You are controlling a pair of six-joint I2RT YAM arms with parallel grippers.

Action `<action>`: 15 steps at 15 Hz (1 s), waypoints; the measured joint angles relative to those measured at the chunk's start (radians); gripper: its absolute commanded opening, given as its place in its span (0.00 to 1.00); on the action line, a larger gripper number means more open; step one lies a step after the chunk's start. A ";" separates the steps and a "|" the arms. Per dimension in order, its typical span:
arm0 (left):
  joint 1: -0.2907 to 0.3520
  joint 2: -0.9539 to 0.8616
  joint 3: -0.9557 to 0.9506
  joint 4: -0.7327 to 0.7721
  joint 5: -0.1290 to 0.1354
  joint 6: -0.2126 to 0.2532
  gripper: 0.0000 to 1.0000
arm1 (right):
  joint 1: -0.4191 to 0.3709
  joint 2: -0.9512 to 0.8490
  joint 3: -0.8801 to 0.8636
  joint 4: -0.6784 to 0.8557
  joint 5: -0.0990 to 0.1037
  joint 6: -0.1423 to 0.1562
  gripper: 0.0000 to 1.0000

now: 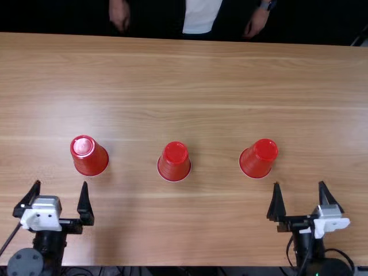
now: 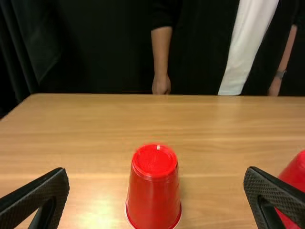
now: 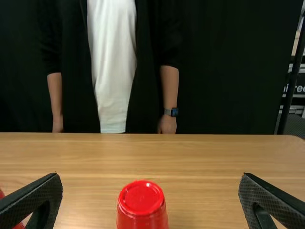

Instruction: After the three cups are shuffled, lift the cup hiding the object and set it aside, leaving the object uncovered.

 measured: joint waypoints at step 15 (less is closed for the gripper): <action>0.000 0.844 1.055 -1.036 -0.084 0.000 1.00 | -0.059 0.754 0.898 -0.925 0.000 -0.093 1.00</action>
